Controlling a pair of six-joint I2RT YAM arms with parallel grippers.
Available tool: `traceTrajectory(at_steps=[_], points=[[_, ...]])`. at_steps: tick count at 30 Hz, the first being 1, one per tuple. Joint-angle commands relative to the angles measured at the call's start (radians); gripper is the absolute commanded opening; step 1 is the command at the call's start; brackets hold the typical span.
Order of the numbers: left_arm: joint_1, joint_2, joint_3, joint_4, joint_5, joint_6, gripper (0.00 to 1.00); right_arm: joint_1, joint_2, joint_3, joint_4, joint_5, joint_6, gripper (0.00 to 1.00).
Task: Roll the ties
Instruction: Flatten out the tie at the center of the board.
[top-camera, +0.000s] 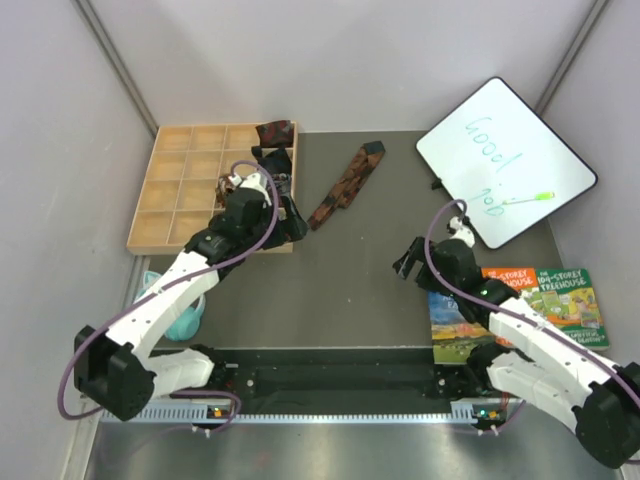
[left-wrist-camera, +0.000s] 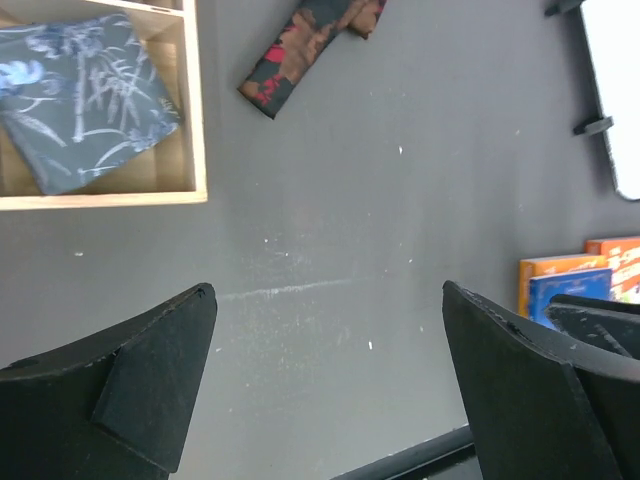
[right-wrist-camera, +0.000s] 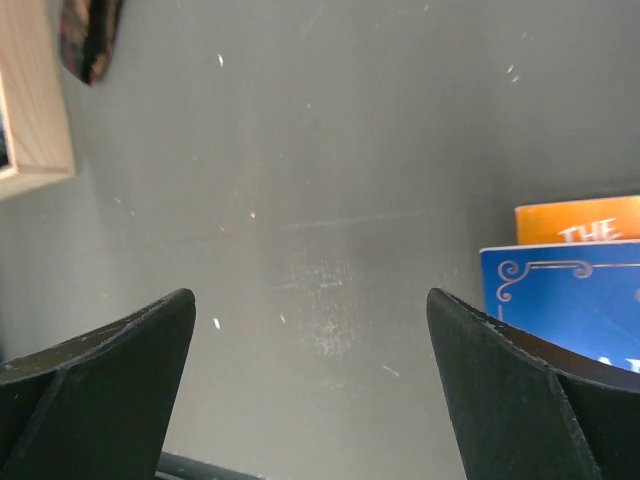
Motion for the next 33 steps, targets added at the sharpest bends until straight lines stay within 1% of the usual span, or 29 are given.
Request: traceTrajectory(at_steps=[1, 4, 8, 11, 13, 16, 18, 21, 27, 29, 30, 32, 33], points=[[-0.045, 0.034, 0.076, 0.011, -0.08, 0.033, 0.99, 0.073, 0.029, -0.054, 0.147, 0.071, 0.011, 0.99], [-0.048, 0.061, 0.091, 0.04, -0.064, 0.056, 0.99, 0.117, 0.066, -0.085, 0.216, 0.104, -0.005, 0.99], [-0.057, 0.146, 0.137, 0.02, -0.048, 0.047, 0.99, 0.123, 0.094, -0.114, 0.262, 0.116, -0.003, 0.99], [-0.084, 0.198, 0.157, 0.015, -0.074, 0.02, 0.91, 0.126, 0.088, -0.125, 0.285, 0.139, -0.003, 0.99], [-0.098, 0.223, 0.166, 0.014, -0.09, -0.008, 0.84, 0.126, 0.086, -0.131, 0.291, 0.15, 0.0, 0.99], [-0.103, 0.278, 0.173, 0.046, -0.076, -0.065, 0.74, 0.125, 0.088, -0.14, 0.296, 0.154, 0.005, 0.99], [-0.107, 0.318, 0.179, 0.063, -0.08, -0.088, 0.71, 0.126, 0.088, -0.143, 0.296, 0.151, 0.001, 0.99], [-0.112, 0.359, 0.183, 0.066, -0.126, -0.17, 0.68, 0.126, 0.089, -0.146, 0.323, 0.139, -0.006, 0.99], [-0.12, 0.381, 0.137, 0.15, -0.29, -0.385, 0.65, 0.126, 0.091, -0.157, 0.359, 0.118, -0.028, 0.99], [-0.126, 0.394, 0.116, 0.19, -0.34, -0.471, 0.64, 0.126, 0.089, -0.16, 0.371, 0.113, -0.035, 0.99], [-0.13, 0.399, 0.085, 0.251, -0.346, -0.5, 0.63, 0.125, 0.089, -0.16, 0.372, 0.111, -0.037, 0.99], [-0.135, 0.425, 0.058, 0.3, -0.36, -0.584, 0.62, 0.125, 0.089, -0.165, 0.382, 0.104, -0.041, 0.99], [-0.143, 0.436, 0.047, 0.326, -0.363, -0.609, 0.58, 0.125, 0.091, -0.166, 0.386, 0.101, -0.041, 0.99]])
